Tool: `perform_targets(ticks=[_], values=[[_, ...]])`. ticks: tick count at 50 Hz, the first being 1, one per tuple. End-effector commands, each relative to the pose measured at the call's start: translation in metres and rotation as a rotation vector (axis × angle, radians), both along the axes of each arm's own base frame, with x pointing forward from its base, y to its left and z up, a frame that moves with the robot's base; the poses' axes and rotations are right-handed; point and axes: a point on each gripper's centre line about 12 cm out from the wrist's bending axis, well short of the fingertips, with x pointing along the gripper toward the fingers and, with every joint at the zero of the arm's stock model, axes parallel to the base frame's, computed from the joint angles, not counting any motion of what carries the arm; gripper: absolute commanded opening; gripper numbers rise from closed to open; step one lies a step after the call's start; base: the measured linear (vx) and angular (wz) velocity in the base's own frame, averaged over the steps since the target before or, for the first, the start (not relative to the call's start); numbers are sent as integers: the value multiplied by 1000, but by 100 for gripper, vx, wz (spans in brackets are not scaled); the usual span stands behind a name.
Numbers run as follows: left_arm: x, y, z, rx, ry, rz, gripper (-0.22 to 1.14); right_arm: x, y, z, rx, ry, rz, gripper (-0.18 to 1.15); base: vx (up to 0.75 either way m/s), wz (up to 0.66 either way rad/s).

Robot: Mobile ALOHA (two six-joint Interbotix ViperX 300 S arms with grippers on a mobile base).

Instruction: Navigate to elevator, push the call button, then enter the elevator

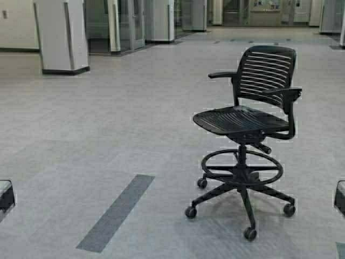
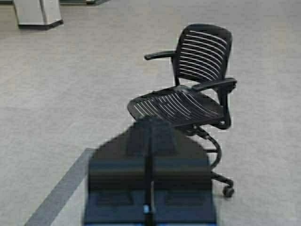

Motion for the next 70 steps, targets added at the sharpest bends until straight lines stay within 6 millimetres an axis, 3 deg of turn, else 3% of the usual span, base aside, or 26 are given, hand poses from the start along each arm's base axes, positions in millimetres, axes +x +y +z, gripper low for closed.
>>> perform_targets(ticks=[1,28,49,70], values=[[2,0,3,-3,-9,0,2,2,0,5,5,-15,1,5,26,24],[-3,0,9,16,-58,0,2,-6,0,15,5,-64,2,5,32,42],[-3,0,9,9,-68,0,2,-7,1,1,-3,-31,3,5,42,30],[-4,0,7,11,-95,0,2,-4,0,10,-1,-61,2,5,49,19]])
